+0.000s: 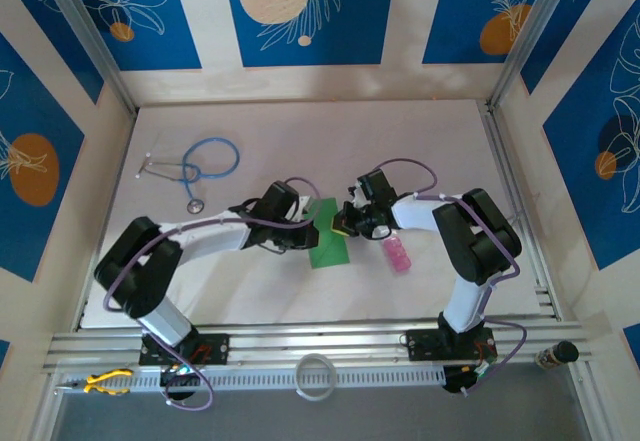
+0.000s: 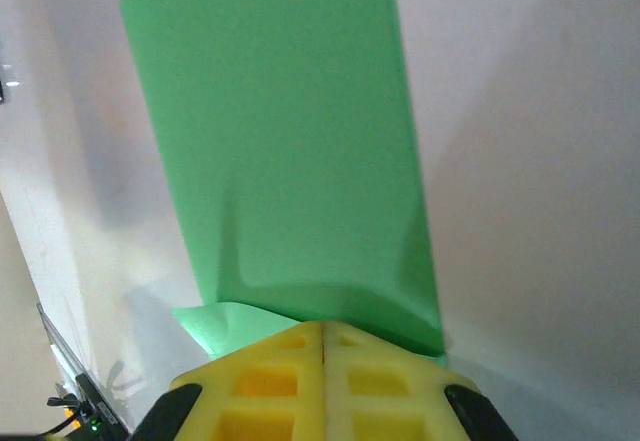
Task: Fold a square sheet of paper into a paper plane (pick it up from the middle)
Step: Fold the triangle a second time at the center of the table.
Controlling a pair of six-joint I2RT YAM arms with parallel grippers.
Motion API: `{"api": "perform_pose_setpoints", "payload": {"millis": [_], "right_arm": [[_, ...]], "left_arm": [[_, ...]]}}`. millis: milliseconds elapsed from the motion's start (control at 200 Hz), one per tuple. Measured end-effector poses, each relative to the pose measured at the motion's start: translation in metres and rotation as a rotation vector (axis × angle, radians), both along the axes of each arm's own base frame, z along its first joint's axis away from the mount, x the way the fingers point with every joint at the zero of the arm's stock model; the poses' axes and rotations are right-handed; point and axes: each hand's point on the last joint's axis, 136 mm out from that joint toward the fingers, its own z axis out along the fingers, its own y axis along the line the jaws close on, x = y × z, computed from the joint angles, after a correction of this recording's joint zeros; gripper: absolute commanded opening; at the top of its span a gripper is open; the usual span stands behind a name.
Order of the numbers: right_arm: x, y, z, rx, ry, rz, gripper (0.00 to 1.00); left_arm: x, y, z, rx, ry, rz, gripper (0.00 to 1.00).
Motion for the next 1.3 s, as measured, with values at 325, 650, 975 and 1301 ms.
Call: {"api": "perform_pose_setpoints", "payload": {"millis": [325,650,975,1301], "right_arm": [[-0.008,-0.005,0.037,0.005,-0.053,-0.008,0.15],[-0.068,-0.019,0.015,-0.102,0.091,-0.041,0.25],[-0.085,-0.018,0.006,-0.156,0.129,-0.054,0.31],[-0.084,-0.022,0.000,-0.175,0.143,-0.092,0.34]], "left_arm": [[0.005,0.006,-0.041,0.114,0.038,-0.012,0.09],[0.009,0.007,-0.027,0.085,-0.006,-0.003,0.12],[0.032,0.014,-0.026,0.095,-0.026,0.014,0.10],[0.026,0.018,-0.044,0.139,0.008,-0.011,0.07]]}}
